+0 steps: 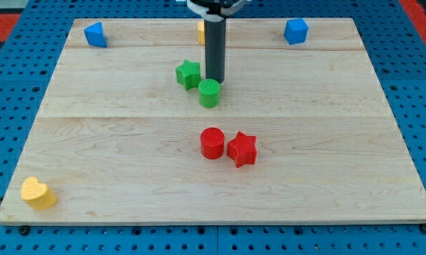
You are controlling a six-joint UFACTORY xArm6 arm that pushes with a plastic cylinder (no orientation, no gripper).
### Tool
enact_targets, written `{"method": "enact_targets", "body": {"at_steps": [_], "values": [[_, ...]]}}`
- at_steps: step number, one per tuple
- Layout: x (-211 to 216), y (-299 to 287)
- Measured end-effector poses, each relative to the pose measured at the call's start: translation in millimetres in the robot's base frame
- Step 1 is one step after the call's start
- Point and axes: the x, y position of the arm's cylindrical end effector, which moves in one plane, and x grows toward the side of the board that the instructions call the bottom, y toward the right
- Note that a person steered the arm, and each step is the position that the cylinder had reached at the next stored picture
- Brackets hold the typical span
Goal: Place the arm below the yellow heart
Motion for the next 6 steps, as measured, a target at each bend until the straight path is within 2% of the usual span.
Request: {"method": "enact_targets", "body": {"at_steps": [1, 2, 3, 5, 6], "values": [[-0.1, -7.7], [0.0, -80.5], [44.9, -102.2], [178.0, -103.2], [233.4, -145.0]]}}
